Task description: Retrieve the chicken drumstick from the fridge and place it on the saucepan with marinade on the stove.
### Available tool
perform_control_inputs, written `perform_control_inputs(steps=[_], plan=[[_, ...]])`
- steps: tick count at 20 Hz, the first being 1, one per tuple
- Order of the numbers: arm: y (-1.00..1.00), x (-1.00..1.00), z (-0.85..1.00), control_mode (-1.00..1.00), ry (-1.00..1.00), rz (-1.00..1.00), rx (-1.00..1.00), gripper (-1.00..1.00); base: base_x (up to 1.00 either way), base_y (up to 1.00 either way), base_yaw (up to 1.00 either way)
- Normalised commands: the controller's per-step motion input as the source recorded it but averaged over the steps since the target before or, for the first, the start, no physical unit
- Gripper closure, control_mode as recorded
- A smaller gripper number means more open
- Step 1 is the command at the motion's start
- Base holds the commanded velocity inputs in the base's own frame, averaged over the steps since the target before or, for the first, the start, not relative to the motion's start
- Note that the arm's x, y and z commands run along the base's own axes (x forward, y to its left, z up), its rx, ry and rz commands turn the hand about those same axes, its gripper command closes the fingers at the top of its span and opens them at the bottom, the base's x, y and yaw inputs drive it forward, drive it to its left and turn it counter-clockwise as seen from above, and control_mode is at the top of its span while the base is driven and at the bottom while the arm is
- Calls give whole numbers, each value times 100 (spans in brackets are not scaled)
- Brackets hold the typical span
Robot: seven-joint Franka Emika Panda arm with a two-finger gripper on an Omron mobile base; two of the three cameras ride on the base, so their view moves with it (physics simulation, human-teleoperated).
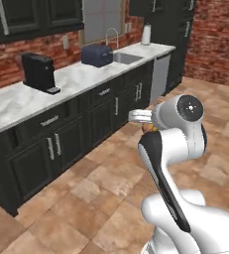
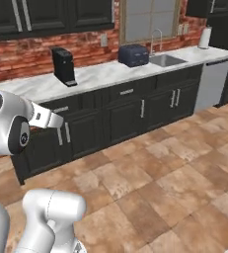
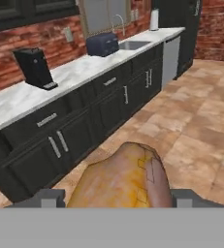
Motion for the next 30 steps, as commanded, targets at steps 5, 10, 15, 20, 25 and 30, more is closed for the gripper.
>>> perform_control_inputs(steps=[5,10,15,20,25,30], plan=[[0,0,0,100,0,0,0,100,0,0,-100],[0,0,0,100,0,0,0,100,12,1,-94],[0,0,0,100,0,0,0,100,9,26,-87],[0,0,0,100,0,0,0,100,10,92,-62],[0,0,0,100,0,0,0,100,42,100,-42],[0,0,0,100,0,0,0,100,52,98,-48]])
